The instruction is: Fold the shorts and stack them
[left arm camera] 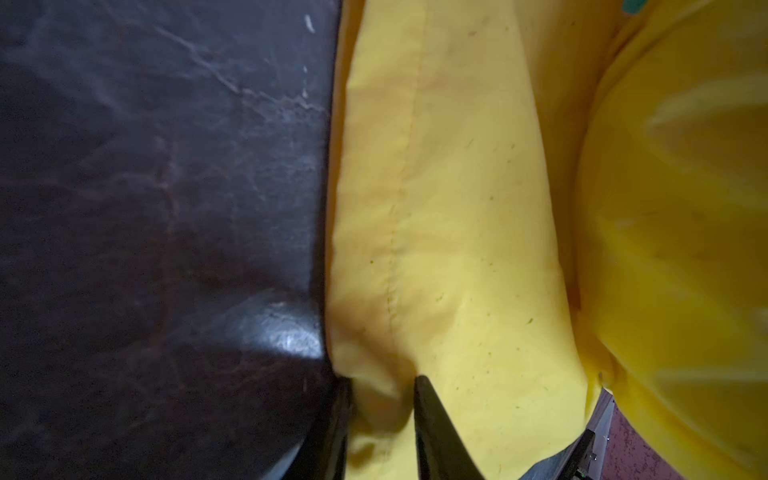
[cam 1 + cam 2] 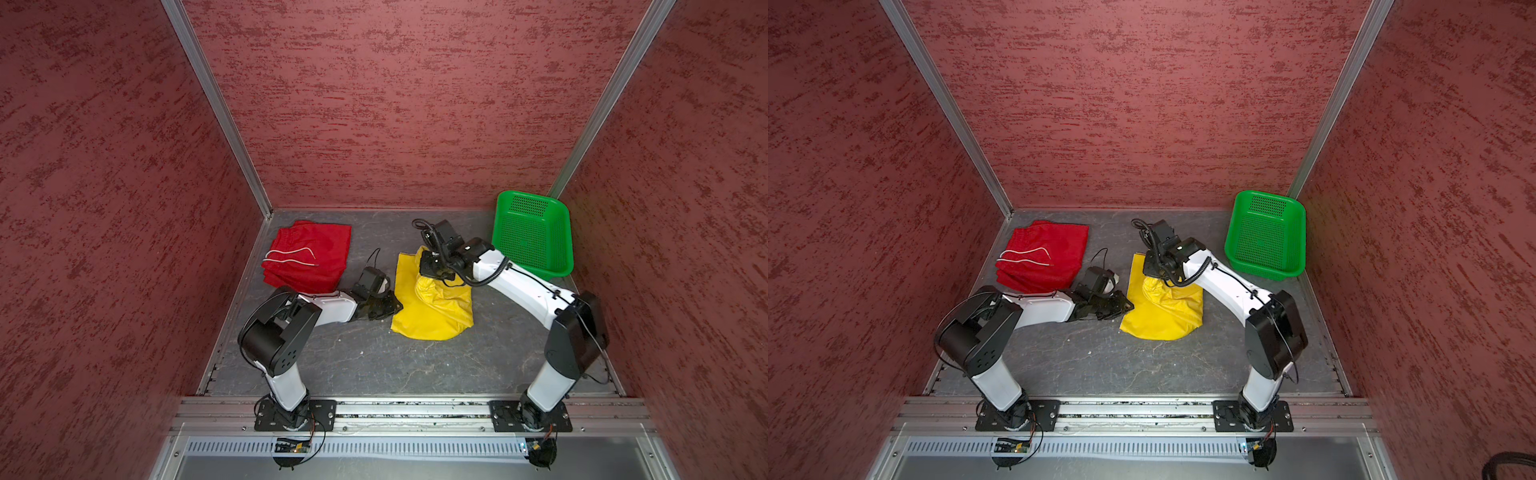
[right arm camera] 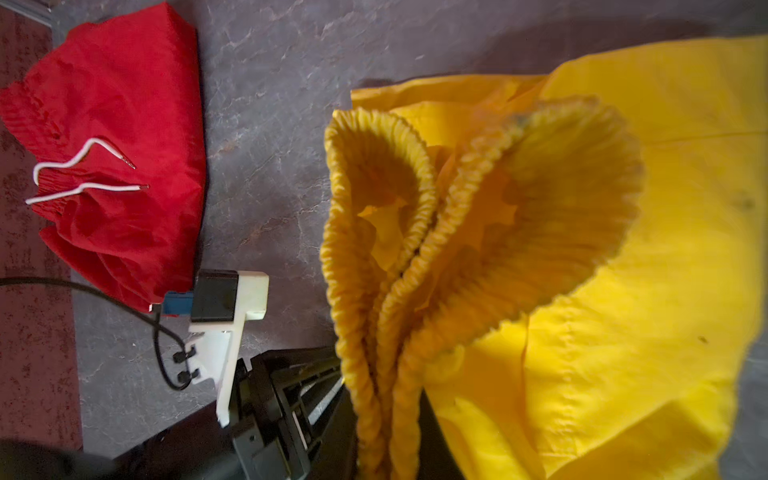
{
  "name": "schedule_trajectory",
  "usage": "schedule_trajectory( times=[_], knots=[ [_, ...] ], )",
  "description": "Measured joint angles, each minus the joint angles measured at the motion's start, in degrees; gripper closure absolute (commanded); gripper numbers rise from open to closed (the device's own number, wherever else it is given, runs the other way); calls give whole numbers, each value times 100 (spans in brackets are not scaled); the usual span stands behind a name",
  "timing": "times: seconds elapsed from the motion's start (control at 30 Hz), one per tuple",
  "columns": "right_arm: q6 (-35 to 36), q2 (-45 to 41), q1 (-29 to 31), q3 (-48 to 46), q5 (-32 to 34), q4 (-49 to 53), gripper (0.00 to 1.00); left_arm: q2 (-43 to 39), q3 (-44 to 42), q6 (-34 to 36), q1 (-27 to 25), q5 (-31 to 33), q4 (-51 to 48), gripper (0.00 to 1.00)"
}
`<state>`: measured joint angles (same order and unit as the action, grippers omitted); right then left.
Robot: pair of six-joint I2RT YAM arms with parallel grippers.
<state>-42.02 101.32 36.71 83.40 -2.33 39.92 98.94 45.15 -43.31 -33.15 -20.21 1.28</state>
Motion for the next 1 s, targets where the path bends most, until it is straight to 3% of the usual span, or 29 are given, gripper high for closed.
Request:
schedule_trajectory(
  times=[0.07,0.23,0.47,0.57,0.7,0.87,1.0],
  knots=[
    [-157,380,127,-225,-210,-496,55,-87,-68,-37,17,11,-20,62],
    [-428,1082,319,-544,-737,-1443,28,-527,-343,-122,238,17,-256,46],
    [-472,542,337,-595,-1054,-2105,19,-1733,-951,-348,881,-76,-654,32],
    [-420,-96,286,-662,-1093,-2280,24,-2236,-1003,-400,1088,-168,-667,26],
    [-319,-826,52,-968,-1088,-2396,45,-2505,-994,-487,1200,-345,-466,21],
    [-190,-892,-404,-1810,-990,-2361,63,-1987,-811,-577,1204,-595,-275,16],
    [-90,-592,-621,-2516,-949,-2337,71,-1355,-656,-673,1182,-730,-63,14]
  ],
)
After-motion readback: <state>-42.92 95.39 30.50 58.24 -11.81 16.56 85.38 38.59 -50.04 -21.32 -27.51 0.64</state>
